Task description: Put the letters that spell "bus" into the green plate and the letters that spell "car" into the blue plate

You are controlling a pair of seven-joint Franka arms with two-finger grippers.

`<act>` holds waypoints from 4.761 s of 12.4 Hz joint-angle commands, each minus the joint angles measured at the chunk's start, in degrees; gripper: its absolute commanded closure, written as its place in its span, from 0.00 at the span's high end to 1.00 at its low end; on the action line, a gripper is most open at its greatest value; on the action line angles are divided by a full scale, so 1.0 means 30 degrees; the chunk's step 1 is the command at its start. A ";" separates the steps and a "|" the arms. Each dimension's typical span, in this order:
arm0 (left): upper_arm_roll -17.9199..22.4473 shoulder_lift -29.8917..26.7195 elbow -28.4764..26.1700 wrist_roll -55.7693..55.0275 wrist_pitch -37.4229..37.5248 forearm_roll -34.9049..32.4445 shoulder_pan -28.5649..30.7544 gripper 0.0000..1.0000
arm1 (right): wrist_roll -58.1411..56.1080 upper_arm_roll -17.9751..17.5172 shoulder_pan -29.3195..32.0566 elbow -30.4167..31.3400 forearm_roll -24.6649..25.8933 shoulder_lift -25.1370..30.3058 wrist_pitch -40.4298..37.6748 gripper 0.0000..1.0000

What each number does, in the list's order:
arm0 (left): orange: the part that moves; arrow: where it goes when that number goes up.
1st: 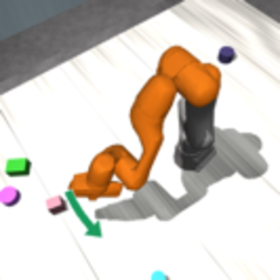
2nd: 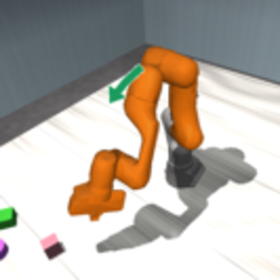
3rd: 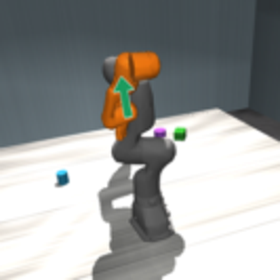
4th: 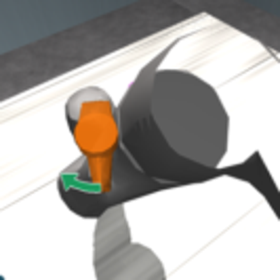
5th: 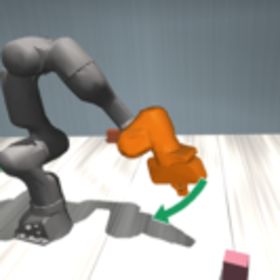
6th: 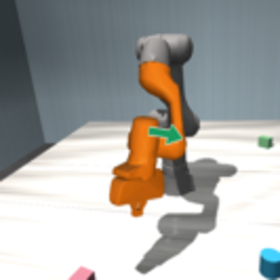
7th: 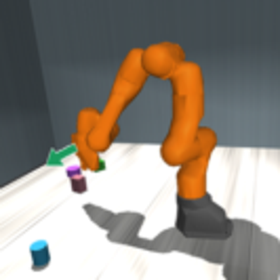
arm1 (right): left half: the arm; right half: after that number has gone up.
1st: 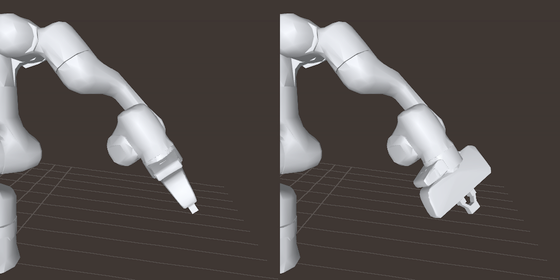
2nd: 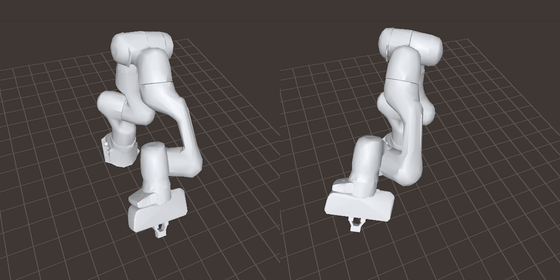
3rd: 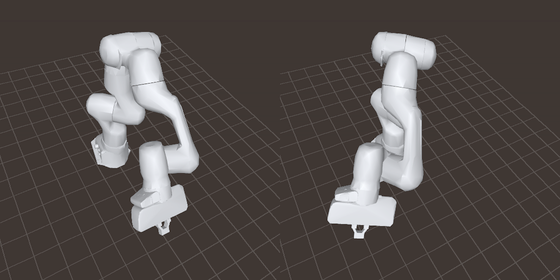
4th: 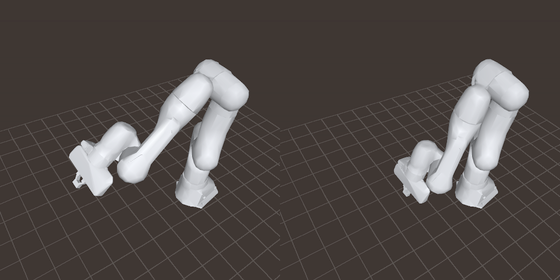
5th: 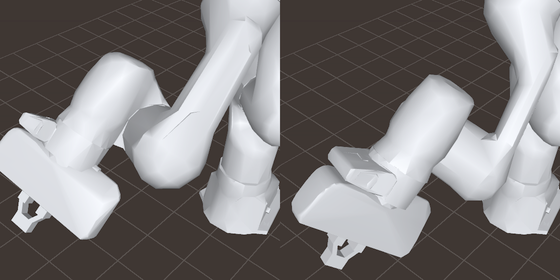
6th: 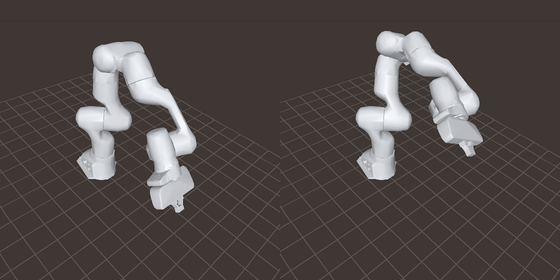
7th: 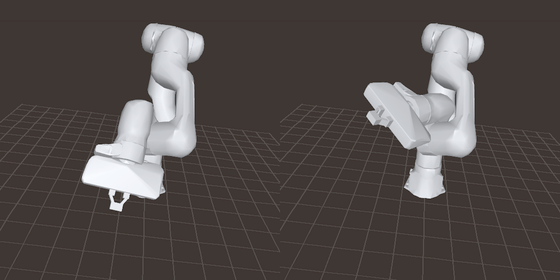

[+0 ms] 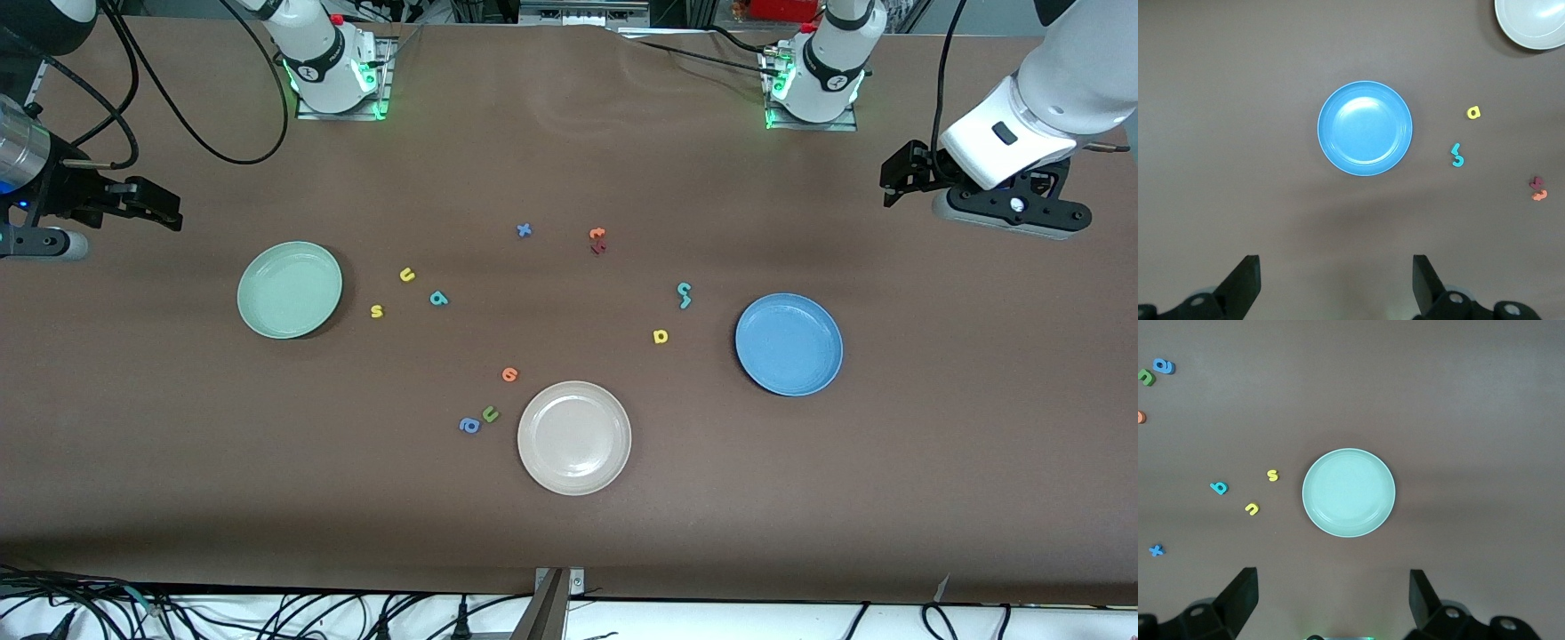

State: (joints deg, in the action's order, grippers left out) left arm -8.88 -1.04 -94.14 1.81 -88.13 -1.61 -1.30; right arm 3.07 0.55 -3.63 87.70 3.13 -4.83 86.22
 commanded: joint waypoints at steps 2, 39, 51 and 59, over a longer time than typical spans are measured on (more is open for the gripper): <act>0.0029 0.0258 0.0618 0.0336 0.0430 -0.0136 -0.0094 1.00 | 0.0265 -0.0212 0.0214 0.0385 -0.0312 0.0322 0.0148 1.00; 0.0029 0.0258 0.0589 0.0336 0.0430 -0.0136 -0.0094 1.00 | 0.0265 -0.0212 0.0214 0.0473 -0.0370 0.0351 0.0324 1.00; 0.0029 0.0258 0.0589 0.0336 0.0430 -0.0136 -0.0094 1.00 | 0.3920 -0.1909 0.0127 0.3017 -0.0575 0.0176 0.2136 1.00; -0.0203 0.2157 0.0501 0.0307 0.0577 0.0216 -0.0444 1.00 | 1.2561 -0.4895 0.0156 1.0659 -0.1015 -0.0028 0.9981 0.99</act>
State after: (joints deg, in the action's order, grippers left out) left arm -9.00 1.70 -94.24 1.81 -87.38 -1.56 -1.72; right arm 36.24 -12.09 -3.82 114.00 1.21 -5.85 110.95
